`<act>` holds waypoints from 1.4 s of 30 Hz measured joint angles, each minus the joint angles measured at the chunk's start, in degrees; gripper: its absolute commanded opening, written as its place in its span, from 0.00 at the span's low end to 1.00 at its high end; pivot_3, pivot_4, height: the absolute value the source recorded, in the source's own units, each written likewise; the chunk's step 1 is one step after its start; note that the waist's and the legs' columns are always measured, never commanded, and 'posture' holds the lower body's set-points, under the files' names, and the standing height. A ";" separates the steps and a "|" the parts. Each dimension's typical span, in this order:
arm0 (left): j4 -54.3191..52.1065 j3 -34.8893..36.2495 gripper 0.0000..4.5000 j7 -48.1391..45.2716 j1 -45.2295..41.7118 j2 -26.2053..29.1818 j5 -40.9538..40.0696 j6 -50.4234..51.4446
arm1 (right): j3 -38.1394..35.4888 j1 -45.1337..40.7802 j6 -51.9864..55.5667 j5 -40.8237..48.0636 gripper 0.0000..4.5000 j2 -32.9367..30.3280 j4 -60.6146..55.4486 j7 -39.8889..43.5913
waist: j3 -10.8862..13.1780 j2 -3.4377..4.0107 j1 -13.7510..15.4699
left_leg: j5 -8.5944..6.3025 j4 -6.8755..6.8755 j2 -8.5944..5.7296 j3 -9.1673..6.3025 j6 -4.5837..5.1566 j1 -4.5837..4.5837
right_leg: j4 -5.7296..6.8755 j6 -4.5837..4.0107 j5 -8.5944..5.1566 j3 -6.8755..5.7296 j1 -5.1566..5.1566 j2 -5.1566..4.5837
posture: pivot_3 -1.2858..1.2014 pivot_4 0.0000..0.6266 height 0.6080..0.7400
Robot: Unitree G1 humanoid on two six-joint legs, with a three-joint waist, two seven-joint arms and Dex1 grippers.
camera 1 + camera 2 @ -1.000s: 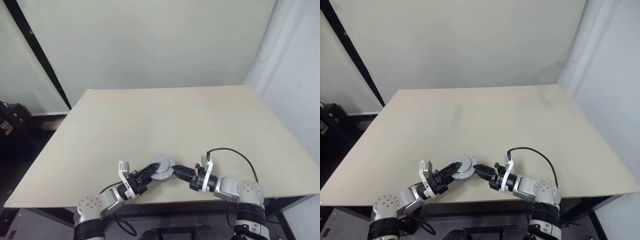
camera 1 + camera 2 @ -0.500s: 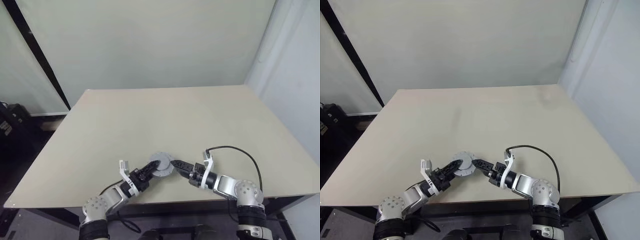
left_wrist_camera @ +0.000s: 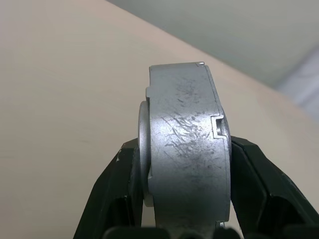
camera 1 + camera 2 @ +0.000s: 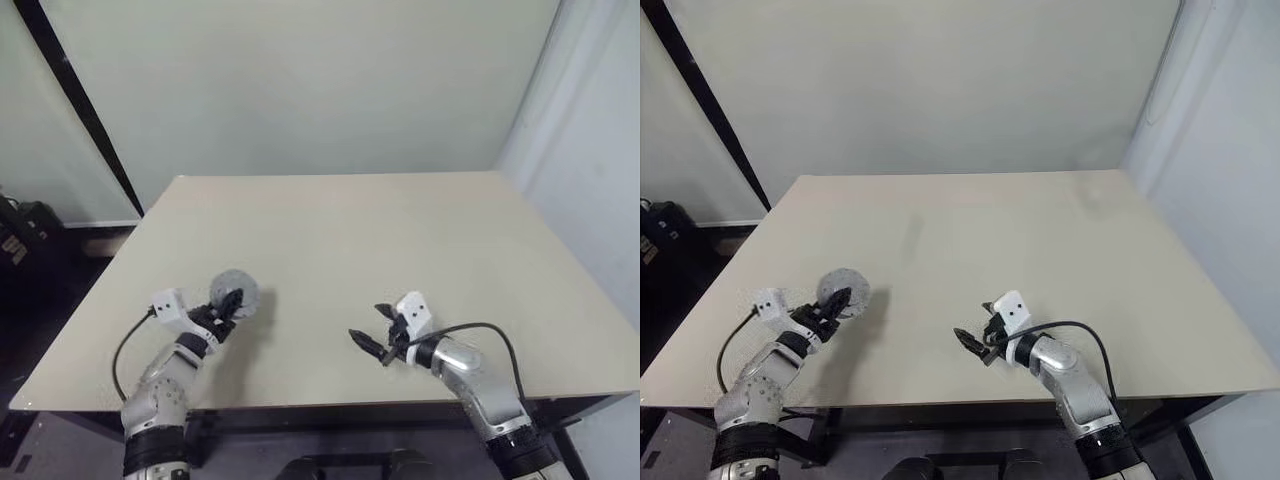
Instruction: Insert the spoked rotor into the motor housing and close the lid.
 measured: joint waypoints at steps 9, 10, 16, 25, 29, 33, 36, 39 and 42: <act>6.93 -0.27 0.44 1.47 -1.28 -2.63 1.68 -4.85 | 0.89 0.03 -5.65 -3.97 1.00 -0.10 2.71 -0.68 | 0.01 -0.35 0.95 | 0.01 0.07 0.02 -0.06 0.01 0.05 | 0.09 0.06 0.05 -0.04 0.05 0.02 | 0.52 0.00 1.00; 7.28 -0.25 0.44 1.53 -1.47 -2.81 1.67 -5.13 | 0.89 0.05 -5.65 -4.33 1.00 -0.18 2.71 -0.70 | 0.01 -0.35 0.95 | 0.01 0.11 0.02 -0.05 0.01 0.05 | 0.09 0.05 0.04 -0.04 0.07 0.02 | 0.52 0.00 1.00; 8.06 -0.35 0.65 2.50 -1.87 -3.21 1.98 -5.91 | 0.90 0.28 -5.64 -5.62 1.00 -0.60 2.71 -0.75 | 0.01 -0.35 0.91 | 0.01 0.33 0.02 -0.04 0.02 0.07 | 0.15 0.01 0.02 -0.04 0.18 0.03 | 0.52 0.00 1.00; 8.86 -0.61 0.99 10.40 -0.76 -1.85 8.97 -11.01 | 1.00 0.66 -5.56 -6.71 1.00 -0.61 3.10 -0.66 | 0.00 -0.37 0.92 | 0.01 0.38 0.03 -0.05 0.02 0.07 | 0.17 0.03 0.05 -0.04 0.18 0.05 | 0.52 0.00 1.00; 6.49 -0.88 0.99 13.52 0.43 -1.36 12.31 -14.32 | 1.08 0.54 -5.57 -7.04 1.00 -0.44 3.68 -0.52 | -0.01 -0.36 0.97 | 0.01 0.38 0.02 -0.05 0.02 0.08 | 0.18 0.08 0.08 -0.02 0.20 0.05 | 0.52 0.00 1.00; 1.54 -2.06 0.99 16.23 2.30 -1.53 14.81 -17.01 | 1.09 0.41 -5.57 -7.09 1.00 -0.12 4.55 -0.29 | -0.01 -0.36 0.93 | 0.01 0.40 0.03 -0.04 0.02 0.09 | 0.19 0.06 0.08 -0.02 0.22 0.05 | 0.52 0.00 1.00; -3.35 -4.02 0.99 15.06 3.87 -1.43 15.30 -16.97 | 0.89 -0.12 -5.60 -7.03 1.00 -0.23 5.03 -0.06 | -0.01 -0.36 0.92 | 0.01 0.43 0.03 -0.03 0.02 0.09 | 0.20 0.03 0.06 -0.02 0.23 0.05 | 0.52 0.00 1.00; -9.64 -8.70 0.99 9.08 5.78 0.40 14.27 -13.98 | -0.76 -0.98 -5.60 -6.22 1.00 -0.54 5.38 0.23 | 0.00 -0.35 0.90 | 0.01 0.47 0.02 -0.01 0.02 0.09 | 0.20 -0.02 0.03 -0.02 0.25 0.05 | 0.52 0.00 1.00; -16.09 -14.93 0.99 1.19 8.00 3.00 13.70 -10.41 | -3.82 -1.38 -5.56 -3.94 1.00 -1.77 5.41 1.48 | 0.00 -0.33 0.87 | 0.01 0.47 0.01 0.02 0.02 0.10 | 0.19 -0.02 0.03 0.01 0.28 0.05 | 0.52 0.00 1.00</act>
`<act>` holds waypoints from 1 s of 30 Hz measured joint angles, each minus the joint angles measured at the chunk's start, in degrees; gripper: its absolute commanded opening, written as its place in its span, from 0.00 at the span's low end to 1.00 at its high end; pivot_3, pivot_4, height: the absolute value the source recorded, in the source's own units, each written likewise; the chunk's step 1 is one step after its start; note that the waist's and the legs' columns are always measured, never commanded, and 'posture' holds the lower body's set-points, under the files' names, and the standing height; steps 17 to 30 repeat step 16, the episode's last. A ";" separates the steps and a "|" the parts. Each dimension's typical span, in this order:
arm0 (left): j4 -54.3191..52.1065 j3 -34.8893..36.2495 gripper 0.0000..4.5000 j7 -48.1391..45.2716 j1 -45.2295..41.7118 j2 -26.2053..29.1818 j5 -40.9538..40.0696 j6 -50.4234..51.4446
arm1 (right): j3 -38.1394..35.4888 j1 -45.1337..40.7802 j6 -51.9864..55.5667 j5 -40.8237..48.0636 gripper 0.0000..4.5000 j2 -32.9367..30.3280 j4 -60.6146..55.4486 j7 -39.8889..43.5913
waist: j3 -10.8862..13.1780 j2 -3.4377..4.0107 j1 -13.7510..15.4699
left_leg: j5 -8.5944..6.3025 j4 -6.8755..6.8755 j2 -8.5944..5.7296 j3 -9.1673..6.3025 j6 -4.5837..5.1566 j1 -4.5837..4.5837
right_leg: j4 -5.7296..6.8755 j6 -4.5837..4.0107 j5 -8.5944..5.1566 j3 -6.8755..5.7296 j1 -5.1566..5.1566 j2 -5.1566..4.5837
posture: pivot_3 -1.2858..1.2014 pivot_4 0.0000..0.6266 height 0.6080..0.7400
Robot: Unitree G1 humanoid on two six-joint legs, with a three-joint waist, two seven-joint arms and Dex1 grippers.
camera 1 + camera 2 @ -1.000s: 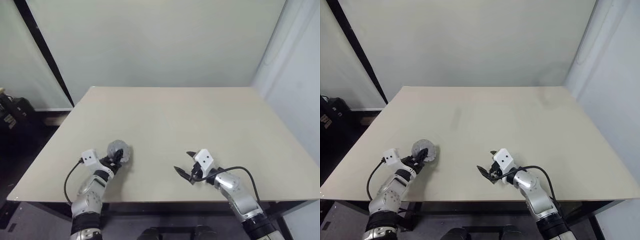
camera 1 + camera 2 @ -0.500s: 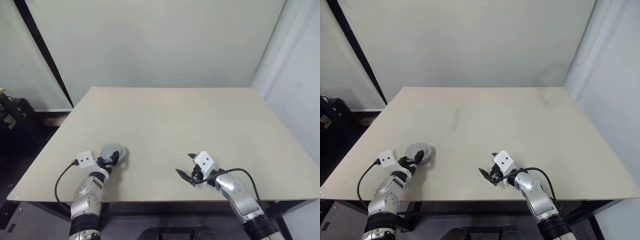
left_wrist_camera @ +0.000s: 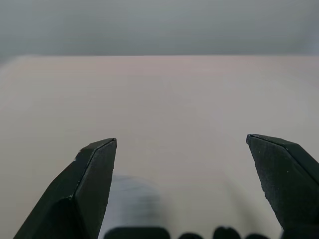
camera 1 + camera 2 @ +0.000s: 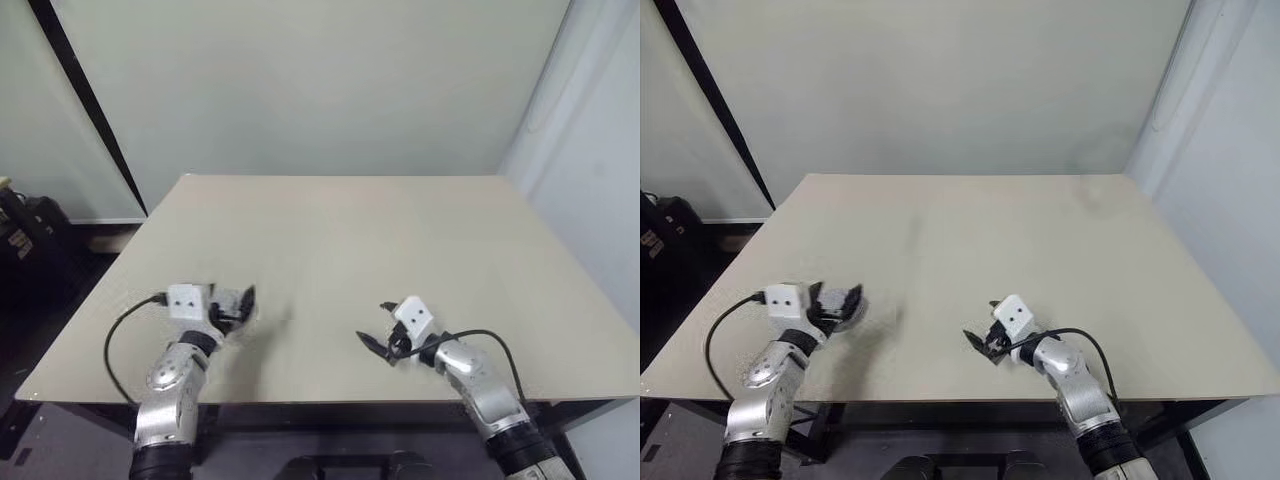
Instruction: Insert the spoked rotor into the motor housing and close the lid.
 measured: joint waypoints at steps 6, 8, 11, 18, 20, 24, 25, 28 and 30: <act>-7.08 -9.41 0.99 -8.28 1.80 2.71 -1.35 7.20 | -5.84 0.09 0.22 4.72 1.00 -4.74 0.75 4.21 | 0.01 0.10 -0.05 | 0.00 -0.02 0.10 0.02 0.01 0.07 | 0.06 -0.01 0.00 0.00 -0.02 0.08 | 0.52 0.00 1.00; -6.94 -10.05 0.99 -8.63 1.93 2.68 -1.33 7.62 | -7.19 0.51 0.36 5.70 1.00 -5.86 1.09 4.88 | 0.01 0.14 -0.03 | 0.01 -0.01 0.13 0.03 0.02 0.08 | 0.09 -0.03 0.00 -0.01 -0.03 0.10 | 0.52 0.00 1.00; -6.36 -10.35 0.99 -9.09 2.33 2.67 -1.26 7.62 | -9.01 1.68 0.49 6.30 1.00 -6.31 1.12 5.00 | -0.01 0.18 0.00 | 0.01 0.00 0.11 0.02 0.02 0.07 | 0.10 -0.03 0.00 0.00 -0.02 0.10 | 0.52 0.00 1.00; -5.56 -10.94 0.99 -9.26 3.58 1.60 -1.07 7.54 | -9.38 3.34 0.75 7.02 1.00 -6.40 1.13 5.00 | 0.00 0.20 0.00 | 0.01 0.07 0.09 0.09 0.03 0.05 | 0.09 -0.02 0.00 0.07 -0.01 0.08 | 0.52 0.00 1.00; -5.56 -10.94 0.99 -9.26 3.58 1.60 -1.07 7.54 | -9.38 3.34 0.75 7.02 1.00 -6.40 1.13 5.00 | 0.00 0.20 0.00 | 0.01 0.07 0.09 0.09 0.03 0.05 | 0.09 -0.02 0.00 0.07 -0.01 0.08 | 0.52 0.00 1.00; -5.56 -10.94 0.99 -9.26 3.58 1.60 -1.07 7.54 | -9.38 3.34 0.75 7.02 1.00 -6.40 1.13 5.00 | 0.00 0.20 0.00 | 0.01 0.07 0.09 0.09 0.03 0.05 | 0.09 -0.02 0.00 0.07 -0.01 0.08 | 0.52 0.00 1.00; -5.56 -10.94 0.99 -9.26 3.58 1.60 -1.07 7.54 | -9.38 3.34 0.75 7.02 1.00 -6.40 1.13 5.00 | 0.00 0.20 0.00 | 0.01 0.07 0.09 0.09 0.03 0.05 | 0.09 -0.02 0.00 0.07 -0.01 0.08 | 0.52 0.00 1.00; -5.56 -10.94 0.99 -9.26 3.58 1.60 -1.07 7.54 | -9.38 3.34 0.75 7.02 1.00 -6.40 1.13 5.00 | 0.00 0.20 0.00 | 0.01 0.07 0.09 0.09 0.03 0.05 | 0.09 -0.02 0.00 0.07 -0.01 0.08 | 0.52 0.00 1.00; -5.56 -10.94 0.99 -9.26 3.58 1.60 -1.07 7.54 | -9.38 3.34 0.75 7.02 1.00 -6.40 1.13 5.00 | 0.00 0.20 0.00 | 0.01 0.07 0.09 0.09 0.03 0.05 | 0.09 -0.02 0.00 0.07 -0.01 0.08 | 0.52 0.00 1.00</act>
